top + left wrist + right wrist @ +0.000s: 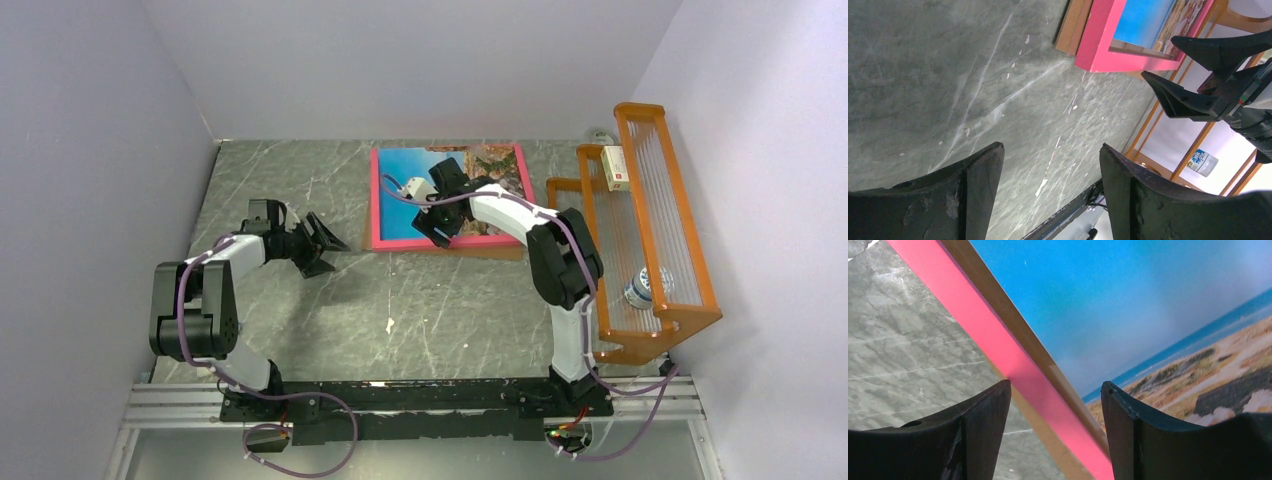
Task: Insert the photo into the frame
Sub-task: Pick up the photo frame from the center of the board.
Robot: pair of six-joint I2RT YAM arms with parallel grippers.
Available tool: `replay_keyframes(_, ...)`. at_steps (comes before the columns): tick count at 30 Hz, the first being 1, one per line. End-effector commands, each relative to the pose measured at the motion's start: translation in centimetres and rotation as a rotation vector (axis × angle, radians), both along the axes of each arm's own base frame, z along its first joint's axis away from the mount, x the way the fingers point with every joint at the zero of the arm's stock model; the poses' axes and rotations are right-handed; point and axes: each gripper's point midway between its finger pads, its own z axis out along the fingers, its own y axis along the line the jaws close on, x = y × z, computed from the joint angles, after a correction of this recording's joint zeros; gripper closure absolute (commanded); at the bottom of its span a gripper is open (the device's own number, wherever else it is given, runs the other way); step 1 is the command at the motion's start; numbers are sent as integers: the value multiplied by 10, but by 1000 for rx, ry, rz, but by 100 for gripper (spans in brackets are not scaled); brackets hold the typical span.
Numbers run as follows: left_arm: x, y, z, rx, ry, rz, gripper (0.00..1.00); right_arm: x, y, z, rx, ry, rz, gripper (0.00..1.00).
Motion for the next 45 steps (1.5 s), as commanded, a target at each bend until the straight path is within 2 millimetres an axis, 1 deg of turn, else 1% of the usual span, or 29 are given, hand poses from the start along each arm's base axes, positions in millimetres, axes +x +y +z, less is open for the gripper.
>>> replay_keyframes(1,13,-4,14,-15,-48,-23,25,-1,10,1,-14,30,179,31)
replay_keyframes(5,14,-3,11,-10,-35,-28,24,-12,15,-14,0,105,226,34)
replay_keyframes(9,18,-6,12,-33,-34,-29,24,-22,21,-14,38,132,258,36)
replay_keyframes(12,22,-8,12,-57,-36,-26,24,-28,19,-17,46,145,275,39)
replay_keyframes(14,24,-10,13,-74,-39,-25,24,-29,18,-18,45,141,274,45)
replay_keyframes(16,26,-12,15,-92,-42,-25,24,-28,18,-17,43,131,265,55)
replay_keyframes(18,28,-15,18,-116,-47,-31,22,-28,19,-11,32,111,264,66)
replay_keyframes(21,33,-19,25,-143,-64,-41,17,-29,24,4,33,56,278,76)
replay_keyframes(24,36,-25,30,-181,-78,-54,11,-31,30,23,46,0,292,82)
replay_keyframes(27,38,-33,34,-229,-90,-70,8,-31,34,37,67,-47,297,87)
replay_keyframes(29,37,-45,34,-255,-99,-99,7,-30,36,48,81,-86,296,89)
replay_keyframes(32,38,-55,36,-281,-96,-115,7,-27,38,65,108,-149,291,91)
replay_keyframes(34,39,-61,40,-310,-109,-120,7,-27,38,75,122,-188,289,92)
replay_keyframes(36,42,-67,51,-363,-142,-126,7,-28,37,82,134,-208,294,92)
replay_keyframes(39,48,-75,63,-453,-174,-130,7,-34,39,86,149,-214,307,92)
replay_keyframes(43,56,-86,59,-496,-154,-130,10,-42,43,85,151,-209,326,92)
replay_keyframes(45,63,-90,60,-516,-174,-130,11,-45,44,83,146,-209,333,92)
